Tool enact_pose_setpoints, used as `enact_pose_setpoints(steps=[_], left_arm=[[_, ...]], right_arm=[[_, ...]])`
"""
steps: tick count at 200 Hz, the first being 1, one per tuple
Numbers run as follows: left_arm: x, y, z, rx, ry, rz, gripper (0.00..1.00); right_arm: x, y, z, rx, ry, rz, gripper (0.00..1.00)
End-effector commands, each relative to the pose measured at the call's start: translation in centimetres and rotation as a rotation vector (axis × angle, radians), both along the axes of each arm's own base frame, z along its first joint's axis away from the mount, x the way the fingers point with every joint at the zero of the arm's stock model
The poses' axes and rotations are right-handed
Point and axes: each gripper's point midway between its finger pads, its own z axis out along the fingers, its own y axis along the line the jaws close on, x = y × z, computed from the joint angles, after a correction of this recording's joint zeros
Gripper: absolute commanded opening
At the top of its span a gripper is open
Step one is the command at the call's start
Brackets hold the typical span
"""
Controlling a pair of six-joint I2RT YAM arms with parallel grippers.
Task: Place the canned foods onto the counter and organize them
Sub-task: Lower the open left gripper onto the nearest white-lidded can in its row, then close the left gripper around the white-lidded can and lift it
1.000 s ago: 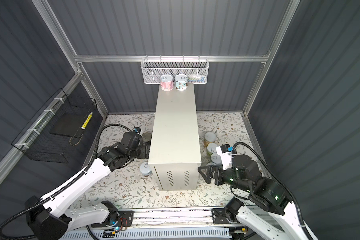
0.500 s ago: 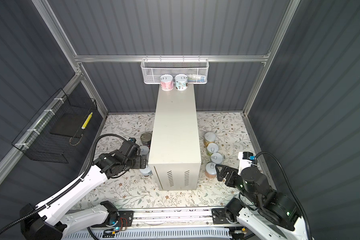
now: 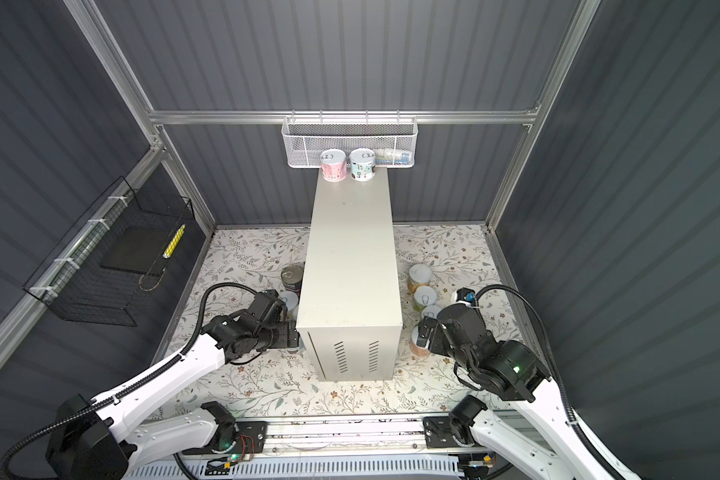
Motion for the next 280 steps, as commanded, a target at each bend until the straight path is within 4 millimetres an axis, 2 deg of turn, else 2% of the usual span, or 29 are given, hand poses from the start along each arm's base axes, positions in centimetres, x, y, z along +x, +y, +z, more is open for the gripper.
enact_pose_setpoints(steps=[1,34,97,152,216,254,280], left_arm=[[0.1,-1.2,-0.7,-0.042,0.019,-0.016,0.99],[0.4,-1.1,-2.1,-0.013,0.040,-0.009,0.99],[1.2,-1.0,-4.7,-0.021,0.010,0.045,1.00],[2.2,-0.5,-6.1,-0.045,-0.083,0.105,0.99],[2.6,0.1,-7.6,-0.028,-0.131,0.131,0.99],[2.6,0.1,-8.5,-0.004,-0.124,0.128,0.97],[2.4,0.1,-9.0,-0.001,-0.120,0.124,0.92]], right_arm=[[0.5,0.6,0.0,0.009,-0.006,0.028,0.99],[1.1,1.1,-0.8,0.026,0.016,0.043,0.99],[2.5,2.1,-0.8,0.052,0.024,0.081,0.99],[3.7,2.9,-0.5,0.081,0.003,0.103,0.99],[4.4,3.7,-1.2,0.096,0.014,0.125,0.99],[4.5,4.2,-1.4,0.105,0.025,0.146,0.99],[4.6,4.3,-1.8,0.104,0.032,0.150,0.99]])
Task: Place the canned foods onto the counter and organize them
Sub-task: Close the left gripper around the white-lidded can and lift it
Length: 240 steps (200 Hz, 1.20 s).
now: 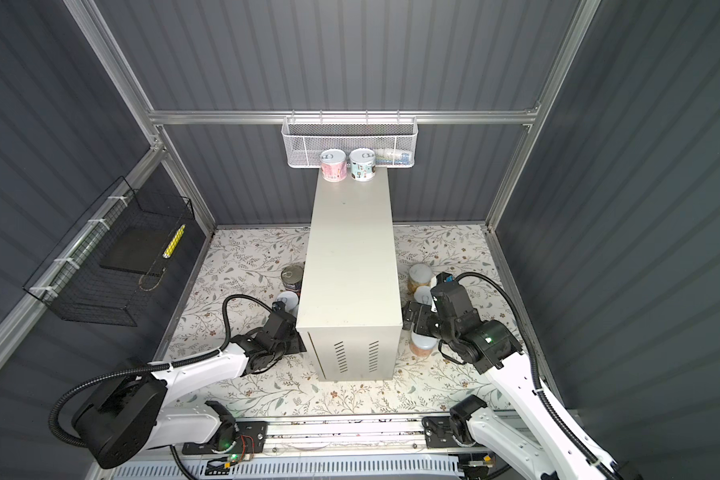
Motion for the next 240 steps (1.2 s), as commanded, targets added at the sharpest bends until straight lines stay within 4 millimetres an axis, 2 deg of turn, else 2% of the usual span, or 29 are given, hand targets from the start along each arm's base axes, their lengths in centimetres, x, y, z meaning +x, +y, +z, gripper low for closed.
enact_pose_setpoints(steps=[1,12,48,61,81,91,94,99,100,139,167,196,200,220,240], left_arm=[[-0.3,0.6,-0.8,0.026,0.001,0.018,0.92],[-0.4,0.6,-1.0,0.033,0.011,0.015,0.88],[-1.2,0.9,-0.8,0.054,0.049,0.008,0.66],[-1.6,0.8,-0.1,0.048,0.066,-0.007,0.64],[-2.3,1.1,1.8,0.052,0.076,-0.026,0.51],[-2.6,1.4,2.9,0.065,0.078,-0.034,0.34],[-2.6,1.5,3.2,0.069,0.079,-0.035,0.24],[-2.8,1.8,3.8,0.080,0.081,-0.034,0.01],[-2.8,1.8,3.9,0.082,0.082,-0.034,0.00],[-3.6,2.4,9.1,0.143,0.126,-0.078,0.00],[-2.6,3.5,15.0,0.264,0.132,-0.119,0.00],[0.1,3.5,20.7,0.200,0.130,-0.204,0.00],[0.7,3.5,22.2,0.178,0.110,-0.213,0.00],[3.0,3.9,27.0,0.214,0.058,-0.243,0.00],[5.1,2.5,31.4,0.224,0.008,-0.308,0.00]], right_arm=[[0.1,0.2,-0.5,-0.001,0.004,0.018,0.99],[0.1,0.4,-0.6,0.001,0.011,0.021,0.99],[0.1,0.6,-1.0,0.004,0.024,0.029,0.99],[0.1,0.5,-1.1,-0.002,0.026,0.032,0.99],[0.0,0.4,-1.3,-0.012,0.035,0.029,0.99],[0.0,0.4,-1.4,-0.014,0.034,0.029,0.99],[0.1,0.4,-1.4,-0.014,0.034,0.029,0.99],[0.0,0.4,-1.4,-0.011,0.034,0.028,0.99],[0.1,0.4,-1.4,-0.011,0.034,0.027,0.99],[-0.1,0.0,-0.4,-0.009,0.006,0.024,0.99],[-0.4,-0.6,0.8,-0.016,-0.019,0.022,0.99],[-0.6,-1.4,1.9,-0.053,-0.028,0.018,0.99],[-0.7,-1.5,2.1,-0.058,-0.030,0.018,0.99],[-0.8,-1.9,3.0,-0.068,-0.047,0.016,0.99],[-0.9,-2.1,3.8,-0.067,-0.070,0.014,0.99]])
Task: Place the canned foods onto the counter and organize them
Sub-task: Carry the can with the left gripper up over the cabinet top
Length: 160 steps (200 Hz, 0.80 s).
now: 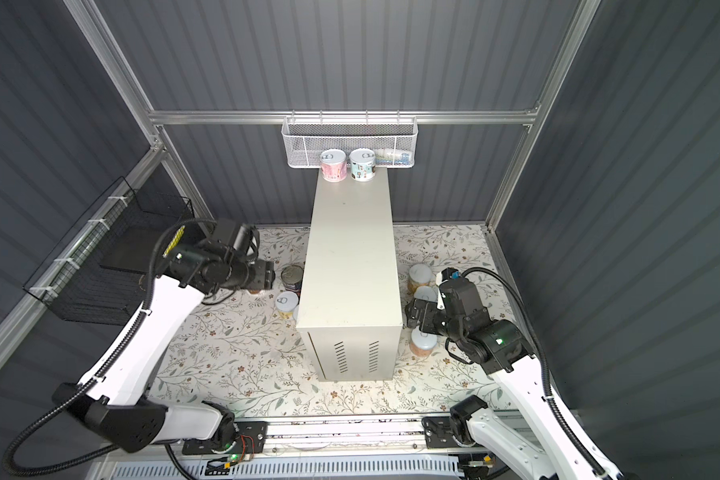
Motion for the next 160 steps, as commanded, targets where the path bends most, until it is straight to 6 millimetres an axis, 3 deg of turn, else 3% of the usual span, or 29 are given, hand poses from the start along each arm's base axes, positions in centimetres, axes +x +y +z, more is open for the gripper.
enact_pose_setpoints(steps=[1,13,33,59,128,160], left_arm=[[-0.2,-1.3,3.5,0.052,0.015,-0.175,0.00],[0.9,-3.0,5.2,-0.014,-0.037,-0.210,0.00],[2.3,-5.5,5.2,-0.092,-0.014,-0.260,0.00],[3.6,-6.5,7.7,-0.122,-0.107,-0.257,0.00],[3.0,-9.0,12.6,-0.077,-0.302,-0.271,0.00],[3.0,-11.0,13.3,-0.094,-0.335,-0.313,0.00]], right_arm=[[-0.6,-0.9,1.0,-0.034,-0.020,-0.002,0.99],[-0.5,-1.0,1.3,-0.035,-0.034,-0.005,0.99],[-0.4,-1.3,1.6,-0.043,-0.048,-0.017,0.99],[-0.2,-1.3,2.2,-0.034,-0.072,-0.022,0.99],[0.9,-1.1,2.7,-0.075,-0.083,0.000,0.99],[1.1,-1.2,3.1,-0.085,-0.092,-0.005,0.99]])
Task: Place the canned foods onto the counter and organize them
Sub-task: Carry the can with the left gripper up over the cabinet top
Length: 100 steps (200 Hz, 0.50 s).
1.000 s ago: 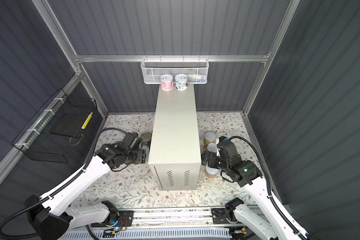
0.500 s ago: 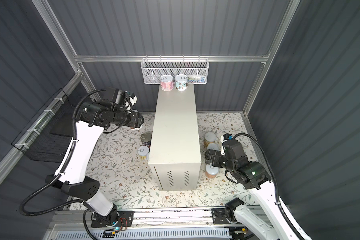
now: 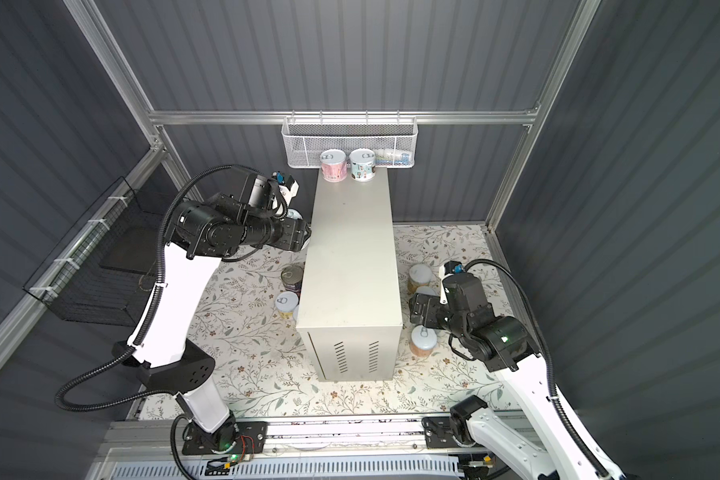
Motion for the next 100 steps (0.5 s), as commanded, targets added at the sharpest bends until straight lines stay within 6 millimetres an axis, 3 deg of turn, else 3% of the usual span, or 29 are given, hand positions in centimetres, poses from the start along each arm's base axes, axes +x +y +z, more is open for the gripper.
enact_pose_setpoints(steps=[1,44,100], left_arm=[[0.6,-0.6,2.3,-0.018,-0.096,-0.005,0.00],[1.1,-4.1,1.7,-0.025,-0.095,-0.081,0.00],[1.9,-5.1,0.6,-0.025,-0.077,-0.089,0.00]], right_arm=[[0.2,-0.5,1.5,-0.018,-0.042,-0.009,0.99],[0.4,-0.9,2.5,-0.013,-0.072,-0.037,0.99],[0.0,-1.6,3.1,0.000,-0.103,-0.065,0.99]])
